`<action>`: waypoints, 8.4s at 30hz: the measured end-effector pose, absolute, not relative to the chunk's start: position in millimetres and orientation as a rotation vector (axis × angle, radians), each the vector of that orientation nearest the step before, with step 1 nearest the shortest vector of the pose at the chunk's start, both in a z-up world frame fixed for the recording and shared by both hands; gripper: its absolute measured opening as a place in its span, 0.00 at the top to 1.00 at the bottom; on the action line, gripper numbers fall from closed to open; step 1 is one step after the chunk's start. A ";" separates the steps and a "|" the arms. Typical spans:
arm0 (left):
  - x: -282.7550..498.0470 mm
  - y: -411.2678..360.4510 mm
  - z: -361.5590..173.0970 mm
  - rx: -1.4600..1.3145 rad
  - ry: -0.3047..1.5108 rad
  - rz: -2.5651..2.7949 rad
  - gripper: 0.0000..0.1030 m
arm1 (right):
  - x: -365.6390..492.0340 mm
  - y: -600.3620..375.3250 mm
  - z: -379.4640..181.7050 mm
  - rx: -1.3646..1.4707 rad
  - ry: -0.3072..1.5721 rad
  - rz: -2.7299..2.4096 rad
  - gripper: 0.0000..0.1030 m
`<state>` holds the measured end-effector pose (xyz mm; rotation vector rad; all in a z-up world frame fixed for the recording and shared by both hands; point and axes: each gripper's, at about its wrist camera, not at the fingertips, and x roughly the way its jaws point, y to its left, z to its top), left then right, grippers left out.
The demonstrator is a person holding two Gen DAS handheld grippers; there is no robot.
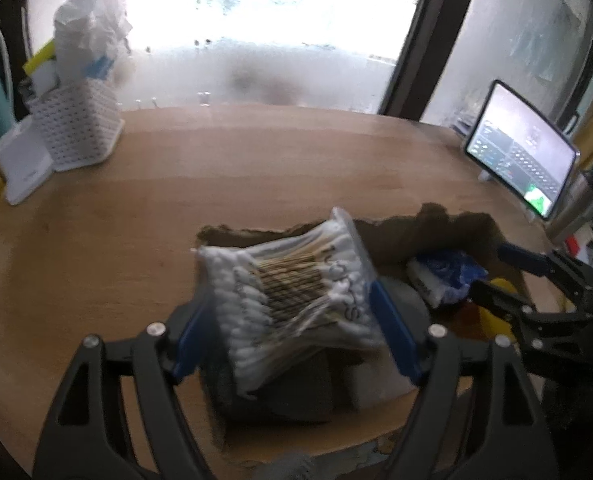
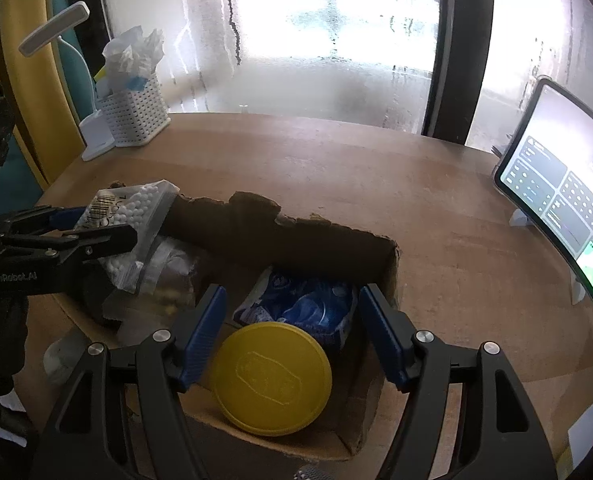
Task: Organize objects
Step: 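Lower the swabs and open the left tool while the right tool releases the tissue pack, then withdraw both tools from the box toward the remaining items, then grasp the white socks with the left tool, then grasp the cartoon-printed tissue pack with the right tool, then carry the socks over the box with the left tool while the right tool carries the tissue pack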
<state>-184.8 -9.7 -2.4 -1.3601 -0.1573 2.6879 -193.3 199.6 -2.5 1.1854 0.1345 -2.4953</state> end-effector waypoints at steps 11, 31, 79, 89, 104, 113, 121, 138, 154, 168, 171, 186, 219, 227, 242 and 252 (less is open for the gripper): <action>-165.3 -10.9 15.4 -1.271 -0.165 2.712 0.09 | -177.6 201.1 7.3 1.154 0.121 -2.531 0.21; -105.5 -28.8 27.6 -1.191 -0.163 2.781 0.01 | -130.2 198.7 20.4 1.129 0.090 -2.567 0.13; -67.0 -31.3 -45.4 -1.381 -0.075 2.672 0.02 | -92.2 169.6 -35.6 1.299 0.071 -2.510 0.13; -63.1 -31.4 -53.2 -1.353 -0.068 2.643 0.13 | -90.2 160.7 -39.5 1.297 0.083 -2.495 0.13; -62.7 -31.3 -56.2 -1.333 -0.062 2.575 0.53 | -89.7 136.2 -37.3 1.275 0.143 -2.458 0.13; -54.4 -50.2 -53.3 -1.324 -0.070 2.610 0.57 | -93.5 112.4 -37.6 1.273 0.165 -2.424 0.13; -51.6 -69.5 -56.0 -1.323 -0.100 2.630 0.58 | -98.7 88.6 -49.5 1.306 0.186 -2.370 0.13; -52.5 -73.7 -57.7 -1.311 -0.142 2.655 0.59 | -110.0 78.7 -60.5 1.342 0.175 -2.375 0.29; -40.6 -42.4 -37.0 -1.251 -0.133 2.687 0.60 | -91.2 121.8 -47.9 1.306 0.127 -2.425 0.29; -22.9 -9.9 -20.6 -1.219 -0.112 2.695 0.61 | -69.5 174.1 -37.5 1.274 0.072 -2.500 0.29; -21.3 -5.5 -13.8 -1.203 -0.115 2.696 0.61 | -65.8 180.6 -34.2 1.267 0.066 -2.510 0.29; -27.6 19.6 18.8 -1.137 -0.116 2.676 0.61 | -66.9 207.4 -5.3 1.206 0.046 -2.573 0.29; -79.2 45.4 37.3 -1.126 -0.089 2.682 0.61 | -97.1 233.2 22.5 1.144 0.015 -2.590 0.29; -101.7 55.8 27.4 -1.182 -0.094 2.677 0.61 | -112.7 243.2 16.9 1.154 -0.023 -2.582 0.29; -147.1 81.8 8.3 -1.265 -0.135 2.643 0.61 | -134.6 267.8 12.4 1.161 -0.062 -2.567 0.29; -166.3 88.0 -7.0 -1.330 -0.145 2.585 0.61 | -145.2 271.6 11.9 1.167 -0.087 -2.558 0.29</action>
